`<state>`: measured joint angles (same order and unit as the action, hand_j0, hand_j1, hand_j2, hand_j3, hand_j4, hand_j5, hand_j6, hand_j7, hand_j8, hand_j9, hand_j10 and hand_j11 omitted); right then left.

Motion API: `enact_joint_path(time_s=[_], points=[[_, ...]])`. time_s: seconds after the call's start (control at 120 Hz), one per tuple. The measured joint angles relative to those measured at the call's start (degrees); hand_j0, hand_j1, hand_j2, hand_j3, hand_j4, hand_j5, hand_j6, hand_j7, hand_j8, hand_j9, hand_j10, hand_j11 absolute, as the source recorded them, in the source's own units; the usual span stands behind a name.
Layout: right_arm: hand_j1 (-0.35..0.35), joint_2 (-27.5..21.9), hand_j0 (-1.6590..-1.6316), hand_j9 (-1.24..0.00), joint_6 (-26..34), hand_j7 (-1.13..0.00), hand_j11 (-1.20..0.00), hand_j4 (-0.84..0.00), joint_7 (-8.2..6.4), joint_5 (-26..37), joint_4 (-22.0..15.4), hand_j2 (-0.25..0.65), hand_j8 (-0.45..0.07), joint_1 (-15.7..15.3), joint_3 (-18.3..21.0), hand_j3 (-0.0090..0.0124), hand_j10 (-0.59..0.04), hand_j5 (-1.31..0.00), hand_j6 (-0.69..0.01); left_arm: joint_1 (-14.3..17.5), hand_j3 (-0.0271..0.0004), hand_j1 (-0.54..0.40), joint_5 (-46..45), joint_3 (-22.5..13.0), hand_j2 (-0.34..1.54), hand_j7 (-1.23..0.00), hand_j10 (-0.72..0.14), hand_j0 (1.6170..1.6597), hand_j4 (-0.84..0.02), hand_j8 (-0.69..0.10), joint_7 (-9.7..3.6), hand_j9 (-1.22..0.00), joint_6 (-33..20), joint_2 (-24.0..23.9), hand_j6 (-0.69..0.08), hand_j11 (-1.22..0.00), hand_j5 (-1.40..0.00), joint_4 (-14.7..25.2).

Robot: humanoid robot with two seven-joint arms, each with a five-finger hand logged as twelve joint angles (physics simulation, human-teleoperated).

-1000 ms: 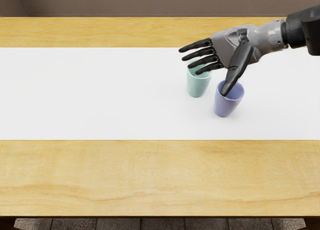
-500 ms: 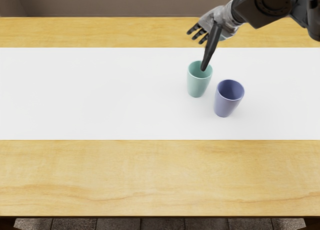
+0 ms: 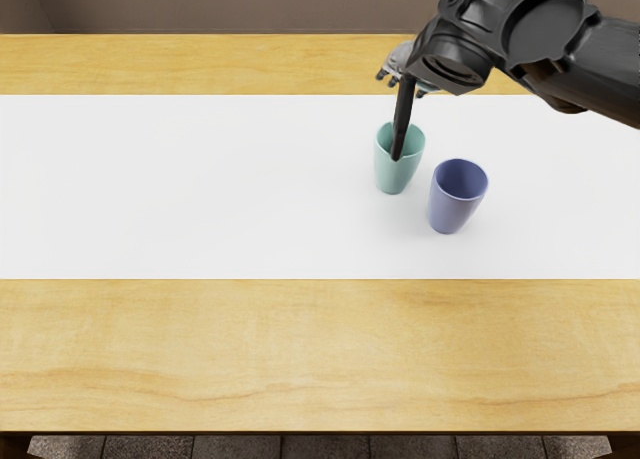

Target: Pick up cup and place in cup with right hand

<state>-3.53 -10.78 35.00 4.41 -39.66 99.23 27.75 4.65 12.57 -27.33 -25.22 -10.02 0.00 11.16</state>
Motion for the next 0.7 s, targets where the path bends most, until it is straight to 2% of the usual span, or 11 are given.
enact_joint_path(time_s=[0.192,0.325,0.525,0.7], points=[[-0.311,-2.2,-1.6581,-0.04,4.0,-0.04,-0.04,-0.034,0.00,-0.4,-8.5,-0.006,-0.035,2.0,2.5,0.0000,-0.034,-0.04,-0.036,-0.1,0.0000,0.349,0.0,0.0,0.00,0.00,0.000,1.6581,0.000,0.000,0.00,0.00,0.0,0.0,0.000,0.00,0.00,0.0],[-0.307,-2.5,-1.6581,-0.05,7.9,-0.05,-0.05,-0.038,0.00,-0.2,-10.9,-0.007,-0.038,2.1,4.1,0.0000,-0.037,-0.05,-0.039,-0.1,0.0000,0.349,0.0,0.0,0.00,0.00,0.000,1.6581,0.000,0.000,0.00,0.00,0.0,0.0,0.000,0.00,0.00,0.0],[-0.265,0.1,-1.6581,-0.09,11.2,-0.09,-0.09,-0.072,0.00,0.0,-9.8,-0.013,-0.073,0.8,5.5,0.0000,-0.072,-0.09,-0.073,-0.1,0.0000,0.349,0.0,0.0,0.00,0.00,0.000,1.6581,0.000,0.000,0.00,0.00,0.0,0.0,0.000,0.00,0.00,0.0],[-0.239,2.7,-1.6581,-0.12,11.7,-0.12,-0.12,-0.094,0.00,0.0,-5.6,-0.018,-0.095,-1.5,6.5,0.0000,-0.094,-0.12,-0.095,0.0,0.0000,0.349,0.0,0.0,0.00,0.00,0.000,1.6581,0.000,0.000,0.00,0.00,0.0,0.0,0.000,0.00,0.00,0.0]])
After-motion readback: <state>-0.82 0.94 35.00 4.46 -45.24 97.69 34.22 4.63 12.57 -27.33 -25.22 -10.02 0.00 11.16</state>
